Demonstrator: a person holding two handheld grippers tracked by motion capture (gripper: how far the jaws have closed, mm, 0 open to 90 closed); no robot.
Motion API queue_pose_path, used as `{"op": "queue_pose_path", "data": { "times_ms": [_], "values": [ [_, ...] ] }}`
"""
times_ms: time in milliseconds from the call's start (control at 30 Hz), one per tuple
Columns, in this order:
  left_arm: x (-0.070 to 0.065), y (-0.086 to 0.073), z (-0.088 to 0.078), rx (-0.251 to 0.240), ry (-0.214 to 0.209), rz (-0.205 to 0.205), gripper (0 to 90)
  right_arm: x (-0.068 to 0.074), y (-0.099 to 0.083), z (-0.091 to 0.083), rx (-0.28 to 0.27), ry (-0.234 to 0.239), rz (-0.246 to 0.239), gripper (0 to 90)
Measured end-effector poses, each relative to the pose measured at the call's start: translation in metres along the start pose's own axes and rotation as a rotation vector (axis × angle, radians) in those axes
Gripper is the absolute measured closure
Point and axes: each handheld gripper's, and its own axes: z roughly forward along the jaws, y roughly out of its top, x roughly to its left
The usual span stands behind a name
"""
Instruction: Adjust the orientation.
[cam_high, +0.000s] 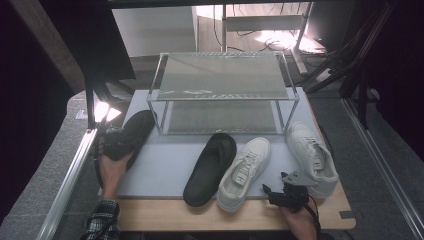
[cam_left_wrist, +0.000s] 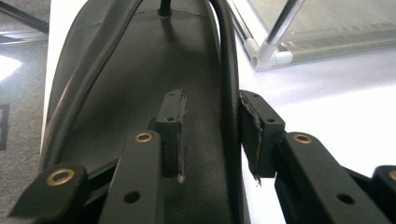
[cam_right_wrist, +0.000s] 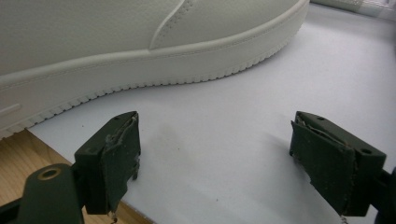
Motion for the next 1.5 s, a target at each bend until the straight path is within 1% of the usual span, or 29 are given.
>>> {"op": "queue_pose_path", "data": {
  "times_ms": [267,300,367,400,433,467,567,633,833,1000,1133,1167,1267,1400,1433,1500],
  "values": [
    [-0.005,0.007,0.004,0.02,0.016,0.017,69.9,0.0,0.0,0.0,-0.002,0.001,0.001,16.4],
    [-0.005,0.008,0.004,0.021,0.014,0.02,71.3,0.0,0.0,0.0,-0.002,0.001,0.001,16.4],
    [-0.008,0.01,0.006,0.03,0.016,0.028,77.4,0.0,0.0,0.0,-0.003,0.001,0.001,16.4],
    [-0.009,0.011,0.006,0.034,0.015,0.032,77.4,0.0,0.0,0.0,-0.003,0.001,0.001,16.4],
    [-0.01,0.012,0.006,0.032,0.01,0.031,80.3,0.0,0.0,0.0,-0.002,0.001,0.001,16.4],
    [-0.012,0.013,0.007,0.041,0.025,0.038,82.6,0.0,0.0,0.0,-0.003,0.001,0.001,16.4],
    [-0.012,0.014,0.006,0.042,0.032,0.041,83.4,0.0,0.0,0.0,-0.003,0.001,0.001,16.4],
    [-0.012,0.013,0.004,0.031,0.032,0.038,83.6,0.0,0.0,0.0,-0.003,0.001,0.001,16.4],
    [-0.01,0.012,-0.006,0.023,0.041,0.046,83.7,0.0,0.0,0.0,-0.002,0.001,0.001,16.4],
    [-0.011,0.009,-0.019,0.018,0.04,0.064,83.7,0.0,0.0,0.0,-0.002,0.001,0.001,16.4],
    [-0.011,0.005,-0.031,0.005,0.033,0.073,83.7,0.0,0.0,0.0,-0.002,0.001,0.001,16.4],
    [-0.011,0.003,-0.035,0.003,0.028,0.078,83.7,0.0,0.0,0.0,-0.002,0.001,0.001,16.4],
    [-0.013,0.0,-0.04,0.003,0.019,0.085,83.7,0.0,0.0,0.0,-0.002,0.0,0.001,16.4],
    [-0.017,-0.004,-0.047,0.006,0.013,0.102,83.7,0.0,0.0,0.0,0.0,0.0,0.0,16.4],
    [-0.019,-0.006,-0.051,0.004,0.012,0.112,83.7,0.0,0.0,0.0,-0.001,0.001,0.001,16.4],
    [-0.02,-0.007,-0.053,0.003,0.011,0.116,83.7,0.0,0.0,0.0,-0.001,0.001,0.0,16.4]
  ]
}}
